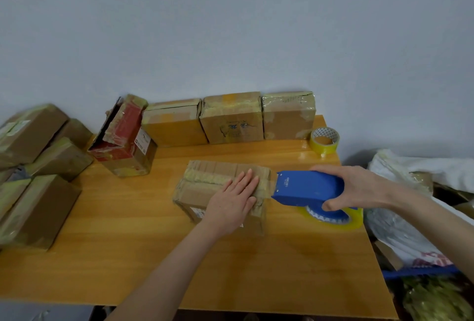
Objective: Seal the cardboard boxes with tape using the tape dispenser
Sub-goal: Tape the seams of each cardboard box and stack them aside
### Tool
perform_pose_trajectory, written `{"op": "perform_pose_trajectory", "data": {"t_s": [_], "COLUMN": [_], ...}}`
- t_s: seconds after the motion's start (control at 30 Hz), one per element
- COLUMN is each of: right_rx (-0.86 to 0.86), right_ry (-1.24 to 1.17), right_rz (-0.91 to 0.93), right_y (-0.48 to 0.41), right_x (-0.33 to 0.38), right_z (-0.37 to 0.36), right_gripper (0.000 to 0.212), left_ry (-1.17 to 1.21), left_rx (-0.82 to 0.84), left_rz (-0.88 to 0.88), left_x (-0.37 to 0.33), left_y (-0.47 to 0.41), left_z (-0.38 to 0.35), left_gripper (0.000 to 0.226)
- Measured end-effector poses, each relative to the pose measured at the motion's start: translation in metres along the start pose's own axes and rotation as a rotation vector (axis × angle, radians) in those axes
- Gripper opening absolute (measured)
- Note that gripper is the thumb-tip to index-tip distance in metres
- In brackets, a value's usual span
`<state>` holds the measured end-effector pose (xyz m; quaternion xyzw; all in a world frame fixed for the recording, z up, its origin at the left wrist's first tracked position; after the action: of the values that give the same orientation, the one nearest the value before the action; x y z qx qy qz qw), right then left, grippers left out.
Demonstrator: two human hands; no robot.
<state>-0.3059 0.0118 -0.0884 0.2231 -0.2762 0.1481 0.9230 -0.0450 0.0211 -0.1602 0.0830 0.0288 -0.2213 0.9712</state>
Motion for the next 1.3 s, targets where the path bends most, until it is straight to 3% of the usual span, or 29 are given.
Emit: {"op": "perform_pose_trajectory", "data": {"t_s": [0.2,0.33,0.5,1.0,1.3], "right_rx": [0.041,0.042,0.013,-0.012,0.038], "right_ry": [-0.038,0.026,0.082,-0.196,-0.002], "right_rz": [-0.045,-0.059,-0.059,-0.049,-0.104], "right_y": [-0.001,-0.014,-0.019,-0.002,-0.009], "right_x": [-0.015,-0.016,-0.019,-0.055,-0.039], "right_z": [-0.019,-0.037,-0.044,-0.05,-0.053], "right_gripper": [0.065,0.07,0.075,0.07,0.079], "left_ry": [-0.004,-0.006,0.059,-0.005,0.016], "left_rx": [0.016,0.006,-0.029,-0.037,-0.049], "left_rz": [0.01,0.07,-0.015,-0.045,-0.067], "left_x": [0.0,-0.016,-0.034,-0.025,-0.026], "left_y": [0.001,-0.001,-0.008,-0.01,-0.009], "left_z": [-0.001,0.006,0.005,-0.003,0.0], "left_gripper": [0.051,0.064,0.067,0.065,0.066]}}
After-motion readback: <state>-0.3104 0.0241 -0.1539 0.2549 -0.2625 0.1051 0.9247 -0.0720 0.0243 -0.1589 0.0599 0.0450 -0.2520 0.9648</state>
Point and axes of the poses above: each hand's wrist, its own y-axis away from the middle knuckle, its own z-axis out of the back of the hand, x = y × z, the point moved 4 cm from there along -y, towards the middle knuckle, and after that the axes turned 2 degrees about -x, right-handed, at the moved point
